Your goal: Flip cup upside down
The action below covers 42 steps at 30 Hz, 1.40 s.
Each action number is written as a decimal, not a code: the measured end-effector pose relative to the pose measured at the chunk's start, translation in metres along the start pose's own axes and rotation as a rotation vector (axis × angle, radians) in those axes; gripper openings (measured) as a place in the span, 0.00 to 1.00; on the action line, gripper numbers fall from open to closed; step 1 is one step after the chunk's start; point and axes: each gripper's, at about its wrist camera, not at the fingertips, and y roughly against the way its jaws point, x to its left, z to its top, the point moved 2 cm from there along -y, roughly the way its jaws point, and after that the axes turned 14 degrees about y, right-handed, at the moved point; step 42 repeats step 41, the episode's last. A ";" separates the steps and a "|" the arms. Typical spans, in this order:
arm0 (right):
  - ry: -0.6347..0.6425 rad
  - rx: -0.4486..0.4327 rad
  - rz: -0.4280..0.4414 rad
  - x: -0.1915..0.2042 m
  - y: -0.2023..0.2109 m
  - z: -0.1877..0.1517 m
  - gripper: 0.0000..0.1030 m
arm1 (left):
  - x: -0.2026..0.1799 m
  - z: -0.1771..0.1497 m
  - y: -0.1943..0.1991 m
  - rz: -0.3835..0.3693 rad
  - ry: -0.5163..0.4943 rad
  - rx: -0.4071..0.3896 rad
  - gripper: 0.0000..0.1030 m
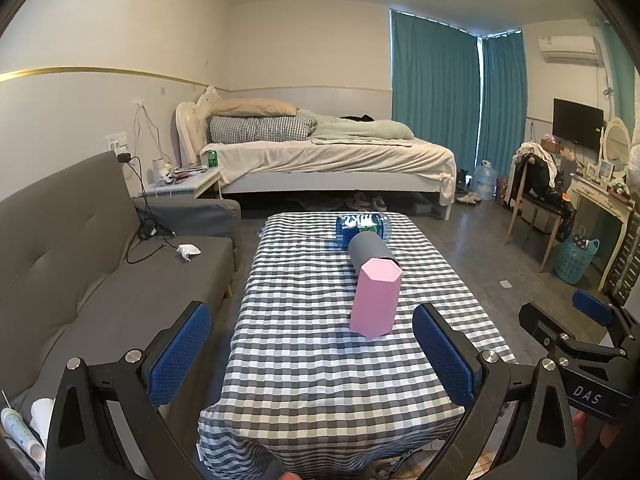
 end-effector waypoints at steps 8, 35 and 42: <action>-0.001 0.011 -0.003 -0.001 -0.002 -0.001 1.00 | 0.001 0.000 0.001 -0.005 0.002 0.004 1.00; -0.001 0.013 0.013 0.002 -0.002 -0.004 1.00 | 0.003 -0.004 -0.004 0.009 0.007 0.024 1.00; 0.001 0.017 0.015 0.002 -0.004 -0.004 1.00 | 0.003 -0.004 -0.005 0.010 0.006 0.024 1.00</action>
